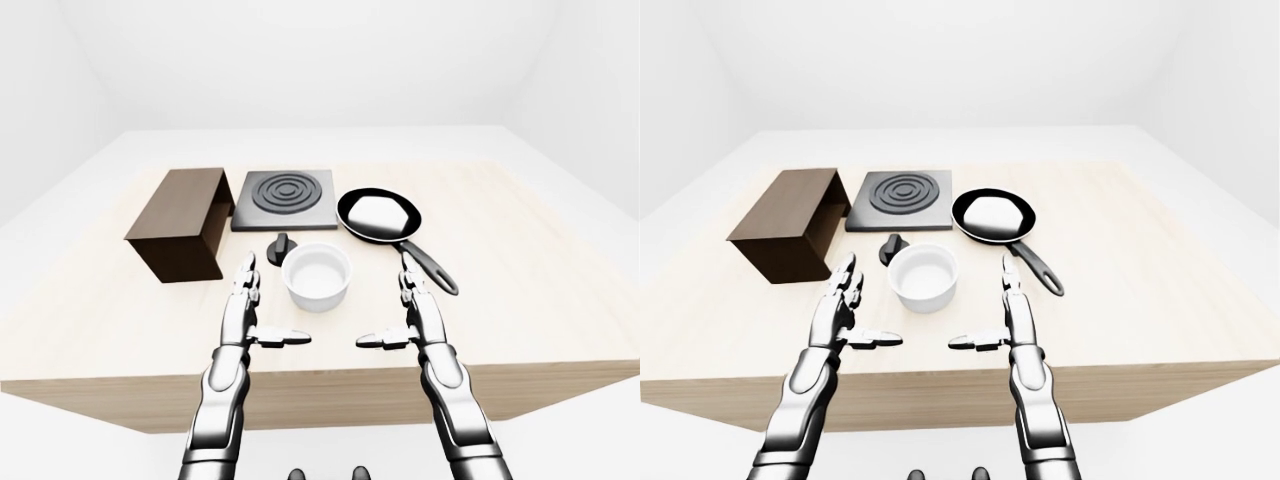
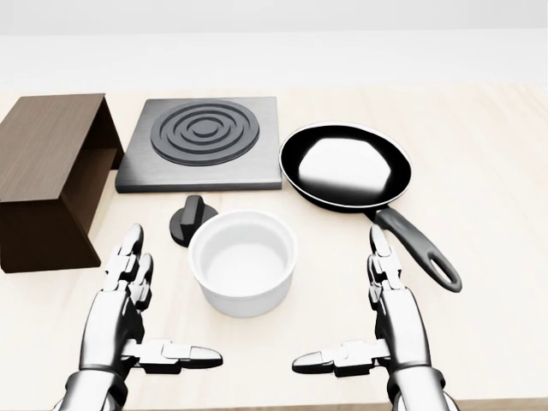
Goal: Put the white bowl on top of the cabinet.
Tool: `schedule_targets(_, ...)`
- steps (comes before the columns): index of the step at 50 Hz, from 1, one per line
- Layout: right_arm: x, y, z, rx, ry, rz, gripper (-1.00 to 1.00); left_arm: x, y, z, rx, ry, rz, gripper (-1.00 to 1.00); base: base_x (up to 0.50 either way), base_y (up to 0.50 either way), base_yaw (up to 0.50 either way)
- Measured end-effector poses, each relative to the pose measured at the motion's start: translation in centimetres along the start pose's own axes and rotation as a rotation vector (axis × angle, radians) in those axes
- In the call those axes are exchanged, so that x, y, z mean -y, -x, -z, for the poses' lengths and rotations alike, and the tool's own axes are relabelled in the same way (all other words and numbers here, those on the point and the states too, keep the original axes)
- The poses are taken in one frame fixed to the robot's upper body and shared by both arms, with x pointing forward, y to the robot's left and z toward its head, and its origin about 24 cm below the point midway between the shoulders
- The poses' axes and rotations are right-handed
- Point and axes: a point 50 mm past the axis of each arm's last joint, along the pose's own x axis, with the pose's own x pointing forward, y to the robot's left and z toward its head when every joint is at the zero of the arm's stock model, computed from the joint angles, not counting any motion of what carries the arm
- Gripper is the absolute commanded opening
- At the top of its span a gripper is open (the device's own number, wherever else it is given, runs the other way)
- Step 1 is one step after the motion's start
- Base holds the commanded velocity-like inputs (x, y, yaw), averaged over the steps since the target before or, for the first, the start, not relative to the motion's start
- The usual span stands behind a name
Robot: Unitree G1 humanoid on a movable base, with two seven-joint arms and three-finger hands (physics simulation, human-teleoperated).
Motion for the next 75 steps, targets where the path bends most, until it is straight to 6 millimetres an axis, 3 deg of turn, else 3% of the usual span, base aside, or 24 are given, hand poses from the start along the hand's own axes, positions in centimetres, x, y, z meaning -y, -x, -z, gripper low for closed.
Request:
schedule_targets(29,0.0,0.2,-0.1,0.021,0.012,0.004,1.00,0.7,0.7,0.2,0.007,-0.055,0.008,1.00,0.16,0.00,0.00)
schedule_targets(50,0.6,0.0,-0.3,0.018,-0.003,0.023,1.00,3.2,4.9,0.1,0.022,-0.228,-0.001,1.00,0.00,0.00,0.00)
schedule_targets(75,1.7,0.0,-0.9,0.031,-0.031,0.045,1.00,4.6,5.0,-0.6,0.082,-0.477,-0.269,1.00,0.00,0.00,0.00)
